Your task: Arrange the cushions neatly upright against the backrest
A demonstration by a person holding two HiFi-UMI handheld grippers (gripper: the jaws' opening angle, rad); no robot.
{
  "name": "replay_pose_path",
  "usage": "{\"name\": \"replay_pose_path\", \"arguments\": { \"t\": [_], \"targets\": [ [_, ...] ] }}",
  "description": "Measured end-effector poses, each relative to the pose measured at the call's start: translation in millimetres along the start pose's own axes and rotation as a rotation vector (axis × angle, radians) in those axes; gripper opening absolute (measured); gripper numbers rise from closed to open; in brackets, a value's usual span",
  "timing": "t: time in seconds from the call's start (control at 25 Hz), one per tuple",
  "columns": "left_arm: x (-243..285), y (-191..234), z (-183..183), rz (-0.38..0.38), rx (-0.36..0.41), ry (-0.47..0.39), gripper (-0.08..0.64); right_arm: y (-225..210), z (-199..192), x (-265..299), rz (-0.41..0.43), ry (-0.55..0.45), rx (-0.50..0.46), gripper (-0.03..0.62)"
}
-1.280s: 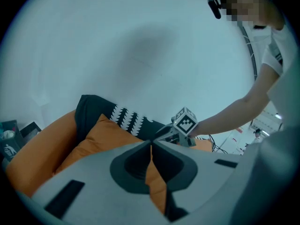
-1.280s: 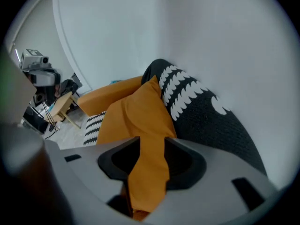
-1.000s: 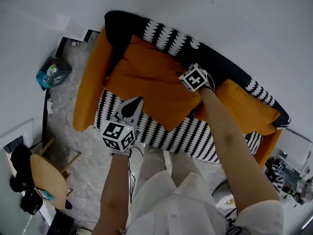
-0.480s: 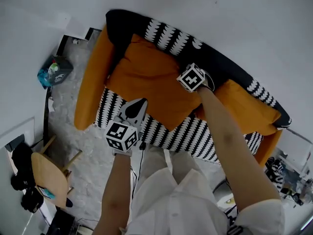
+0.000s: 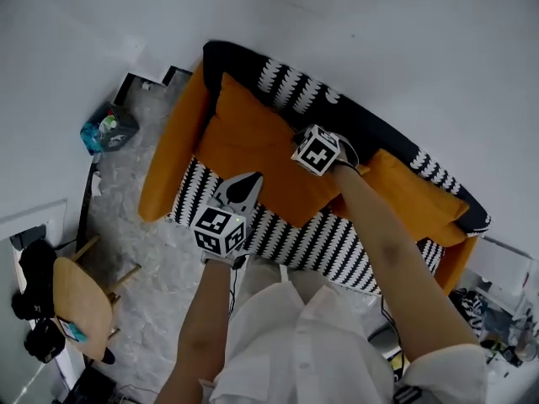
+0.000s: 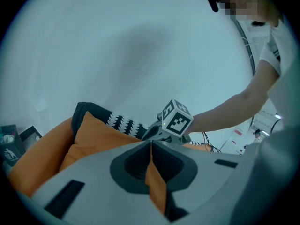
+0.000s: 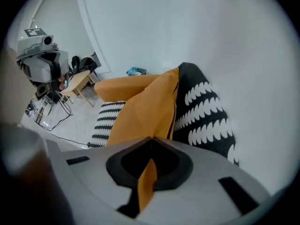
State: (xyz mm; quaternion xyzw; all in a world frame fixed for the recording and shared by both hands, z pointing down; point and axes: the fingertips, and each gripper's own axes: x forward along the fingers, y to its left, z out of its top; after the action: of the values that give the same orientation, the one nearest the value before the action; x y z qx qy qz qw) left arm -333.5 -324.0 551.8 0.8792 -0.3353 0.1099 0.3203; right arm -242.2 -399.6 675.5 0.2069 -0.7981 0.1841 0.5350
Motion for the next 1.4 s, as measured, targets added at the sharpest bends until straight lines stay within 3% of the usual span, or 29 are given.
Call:
{"name": "replay_pose_path", "arguments": {
  "t": [0.28,0.52,1.04,1.2,1.4],
  "targets": [
    [-14,-12,17,0.006,0.012,-0.032,0.017,0,19,-28,-0.039,-0.025,-0.016,0.012],
    [-20,-15,15,0.013,0.001,-0.040,0.018,-9,28,-44,-0.074,-0.024,-0.088,0.012],
    [-22,-11,15,0.015,0.003,-0.035,0.018,-51,21,-52,-0.137,-0.006,0.227,0.012],
    [-16,-13,17,0.008,0.005,-0.031,0.018,-46,13,-36,-0.112,0.015,0.146,0.014],
    [-10,-16,20,-0.001,0.017,-0.027,0.018,-49,13,-35,-0.121,-0.006,0.133,0.043]
  ]
}}
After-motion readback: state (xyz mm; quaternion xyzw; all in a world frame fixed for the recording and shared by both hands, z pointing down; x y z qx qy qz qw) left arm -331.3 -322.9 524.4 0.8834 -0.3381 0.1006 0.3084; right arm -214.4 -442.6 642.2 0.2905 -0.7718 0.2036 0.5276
